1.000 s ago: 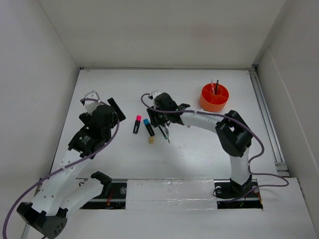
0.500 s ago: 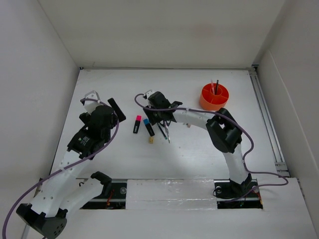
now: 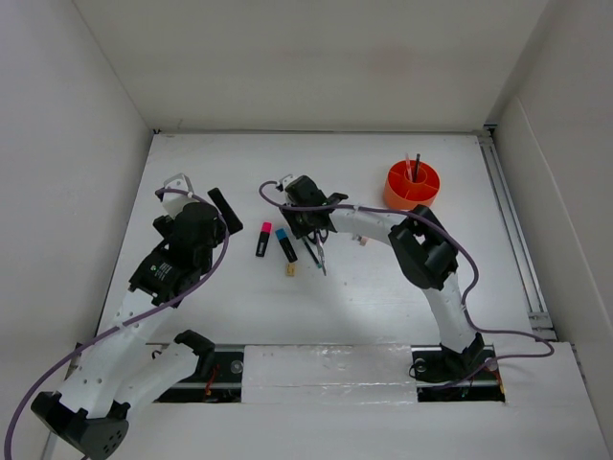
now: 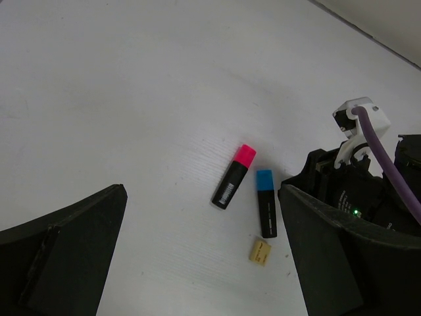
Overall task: Sort the stationery into containers
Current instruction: Pick up the pen from the center of the board.
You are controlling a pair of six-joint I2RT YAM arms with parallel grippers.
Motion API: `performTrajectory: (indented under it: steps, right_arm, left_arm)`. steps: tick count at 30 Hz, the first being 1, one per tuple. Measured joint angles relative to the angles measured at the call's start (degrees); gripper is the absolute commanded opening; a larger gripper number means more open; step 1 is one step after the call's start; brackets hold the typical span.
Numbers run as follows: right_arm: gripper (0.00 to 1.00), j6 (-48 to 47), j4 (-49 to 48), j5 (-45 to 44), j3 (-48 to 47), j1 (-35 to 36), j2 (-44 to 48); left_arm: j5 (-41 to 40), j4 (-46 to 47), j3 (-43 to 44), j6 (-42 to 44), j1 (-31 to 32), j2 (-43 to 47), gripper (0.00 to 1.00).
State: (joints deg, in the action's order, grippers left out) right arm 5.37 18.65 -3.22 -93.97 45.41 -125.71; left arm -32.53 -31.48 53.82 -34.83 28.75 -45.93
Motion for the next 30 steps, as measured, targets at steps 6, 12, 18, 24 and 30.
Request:
performTrajectory:
  steps: [6,12,18,24,30]
  right_arm:
    - [0.28,-0.2,0.5,0.0,-0.1,0.0,0.0]
    - [0.00,-0.7,1.1,-0.1,-0.2,0.0,0.0]
    - [0.00,-1.1,1.4,2.4,-0.4,0.0,0.0]
    - [0.00,1.1,-1.0,11.1,1.2,-0.4,2.1]
    - [0.00,4.7,-9.3,16.4,7.5,-4.6,16.0]
  left_arm:
    - [0.3,0.0,0.0,0.1,0.0,0.0,1.00]
    - [0.7,0.2,0.0,0.1,0.0,0.4,1.00]
    - [0.8,0.5,0.0,0.1,0.0,0.4,1.00]
    - [0.8,0.5,0.0,0.1,0.0,0.4,1.00]
    - [0.8,0.5,0.0,0.1,0.0,0.4,1.00]
